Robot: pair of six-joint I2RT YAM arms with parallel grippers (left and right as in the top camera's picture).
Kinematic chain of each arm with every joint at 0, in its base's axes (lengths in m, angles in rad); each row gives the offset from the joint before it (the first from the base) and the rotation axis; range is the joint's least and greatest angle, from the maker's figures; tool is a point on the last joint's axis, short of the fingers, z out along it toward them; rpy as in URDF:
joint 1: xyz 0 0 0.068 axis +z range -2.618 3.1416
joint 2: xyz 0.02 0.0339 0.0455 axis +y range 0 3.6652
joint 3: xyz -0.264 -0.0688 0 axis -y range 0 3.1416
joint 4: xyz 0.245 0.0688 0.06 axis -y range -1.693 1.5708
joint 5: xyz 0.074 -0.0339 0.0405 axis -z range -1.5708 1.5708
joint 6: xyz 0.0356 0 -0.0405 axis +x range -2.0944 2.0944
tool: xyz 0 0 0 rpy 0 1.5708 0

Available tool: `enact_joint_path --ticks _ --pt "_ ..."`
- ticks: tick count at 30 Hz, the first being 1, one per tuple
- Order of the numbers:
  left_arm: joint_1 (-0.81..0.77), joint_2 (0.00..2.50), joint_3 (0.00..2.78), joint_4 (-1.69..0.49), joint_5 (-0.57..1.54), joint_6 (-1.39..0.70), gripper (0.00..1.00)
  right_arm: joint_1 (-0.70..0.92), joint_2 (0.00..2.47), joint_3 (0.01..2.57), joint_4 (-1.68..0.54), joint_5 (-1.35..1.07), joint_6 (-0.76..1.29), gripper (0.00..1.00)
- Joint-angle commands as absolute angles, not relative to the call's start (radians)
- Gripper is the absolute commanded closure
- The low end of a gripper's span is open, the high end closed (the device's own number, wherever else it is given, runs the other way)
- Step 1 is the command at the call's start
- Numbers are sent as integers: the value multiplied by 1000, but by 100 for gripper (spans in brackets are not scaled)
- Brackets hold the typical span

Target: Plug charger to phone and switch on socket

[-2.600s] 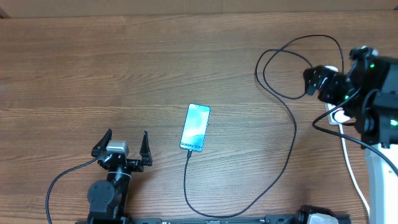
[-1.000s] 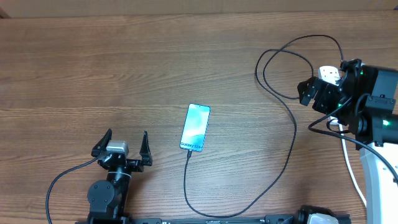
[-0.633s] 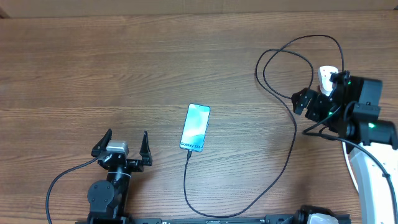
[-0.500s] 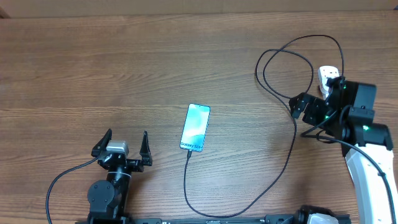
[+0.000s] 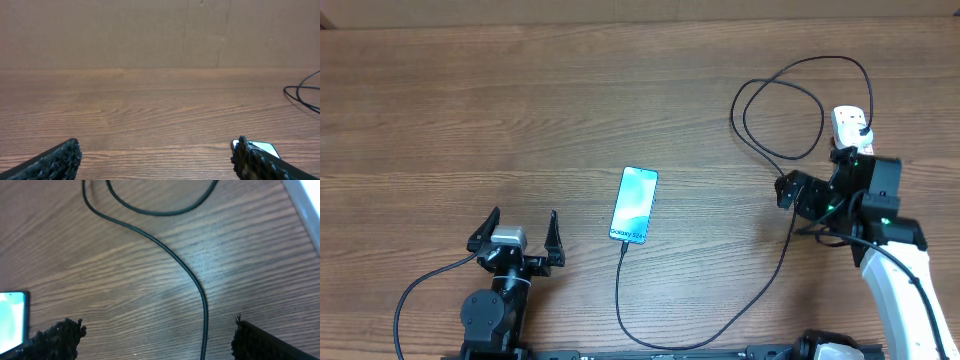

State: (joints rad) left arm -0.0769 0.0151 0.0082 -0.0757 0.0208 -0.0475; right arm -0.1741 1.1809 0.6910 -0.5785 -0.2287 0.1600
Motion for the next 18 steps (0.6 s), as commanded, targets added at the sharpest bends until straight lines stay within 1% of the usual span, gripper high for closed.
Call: enact_joint_path --ticks 1,9,18 --pt "-79 4 5 -78 11 -22 0 -167 1164 619 -512 -230 155 0" --pt "-79 4 5 -78 11 -22 0 -167 1153 439 -256 -226 155 0" --pt "-79 4 5 -78 11 -22 1 -167 1123 339 -133 -173 155 0"
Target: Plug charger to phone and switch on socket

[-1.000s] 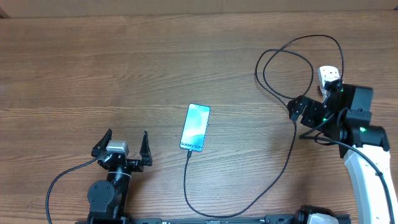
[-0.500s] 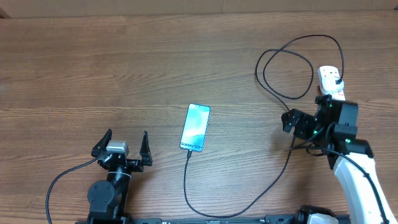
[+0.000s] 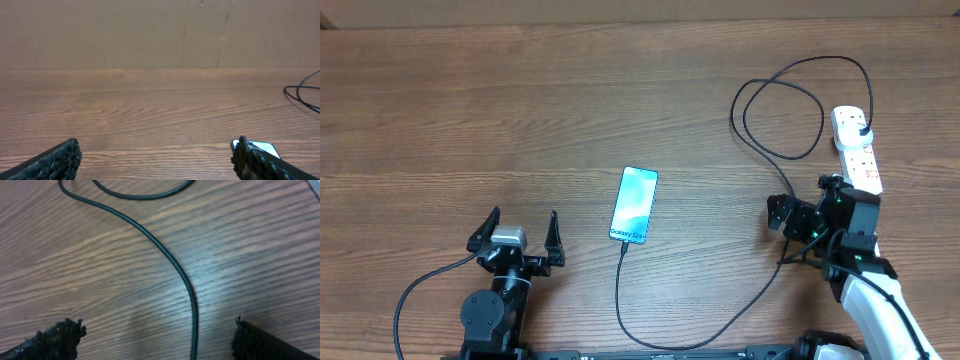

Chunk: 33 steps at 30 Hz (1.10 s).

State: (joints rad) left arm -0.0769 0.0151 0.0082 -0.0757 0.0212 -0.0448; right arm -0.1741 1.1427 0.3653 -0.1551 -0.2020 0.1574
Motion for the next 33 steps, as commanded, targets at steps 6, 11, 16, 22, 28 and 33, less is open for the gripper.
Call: enact_joint_path --ticks 6,11,16,22,28,33 --pt "-79 4 5 -78 11 -22 0 -167 1097 266 -33 -173 155 0" --pt "-79 4 5 -78 11 -22 0 -167 1059 193 54 -181 155 0" --pt "-79 4 5 -78 11 -22 1 -167 1016 126 138 -189 155 0" --pt "-79 4 5 -78 11 -22 0 -167 963 76 176 -189 155 0" --pt "-79 4 5 -78 11 -22 0 -167 921 49 178 -189 155 0" --pt "-79 4 5 -78 11 -22 0 -167 899 32 178 -189 155 0"
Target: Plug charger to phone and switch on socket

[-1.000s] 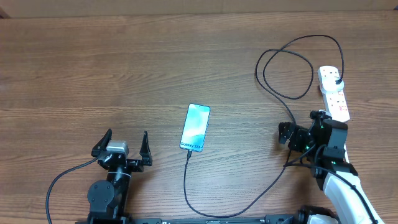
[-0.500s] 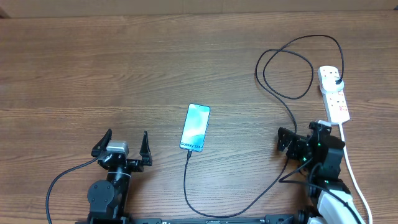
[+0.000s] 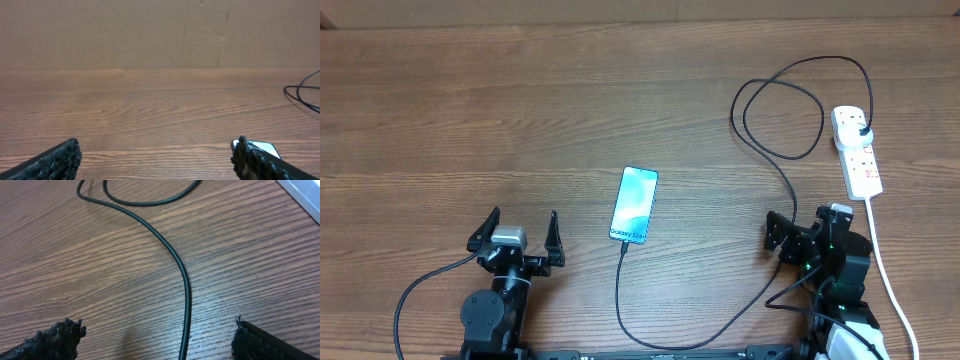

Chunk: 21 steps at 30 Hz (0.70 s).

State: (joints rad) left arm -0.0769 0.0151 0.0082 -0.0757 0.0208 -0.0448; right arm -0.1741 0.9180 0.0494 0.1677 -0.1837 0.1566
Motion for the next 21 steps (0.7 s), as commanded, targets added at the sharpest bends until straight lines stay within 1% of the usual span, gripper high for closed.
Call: enact_joint_path --ticks 1,9,21 --pt "-79 4 5 -78 11 -22 0 -167 891 28 178 -189 155 0" --pt "-79 4 5 -78 11 -22 1 -160 804 8 136 -184 154 0" --pt "-79 4 5 -78 11 -22 0 -98 660 8 42 -177 150 0"
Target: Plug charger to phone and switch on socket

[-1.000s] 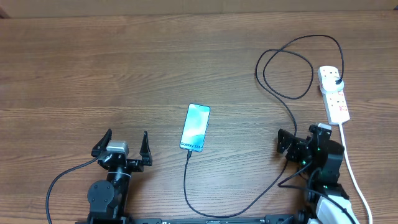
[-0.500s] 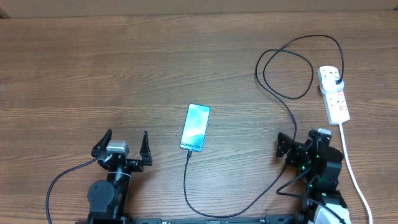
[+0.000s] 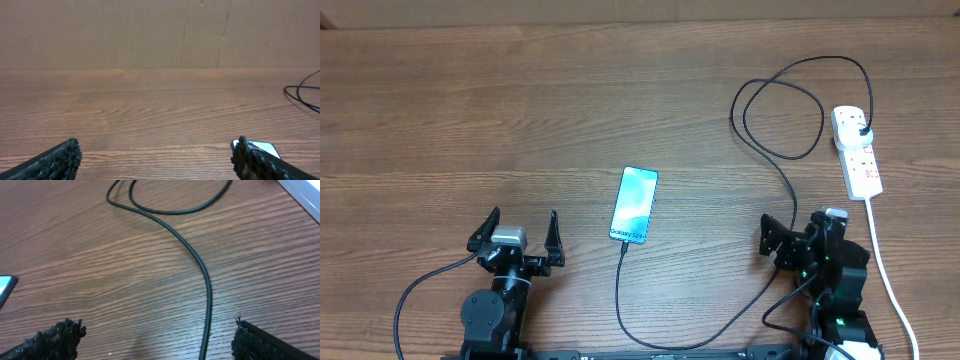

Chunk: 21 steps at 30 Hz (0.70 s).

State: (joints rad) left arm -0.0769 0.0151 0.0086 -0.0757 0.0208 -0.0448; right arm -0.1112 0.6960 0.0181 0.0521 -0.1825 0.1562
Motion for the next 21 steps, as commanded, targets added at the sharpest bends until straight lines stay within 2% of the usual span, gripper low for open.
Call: enact_joint_path --ticks 1,14,21 --pt "-79 4 5 -78 11 -22 0 -97 645 8 30 -177 150 0" --pt "-79 4 5 -78 11 -22 0 -95 510 8 -69 -178 148 0" --pt "-79 4 5 -78 11 -22 0 -15 399 8 -77 -144 140 0"
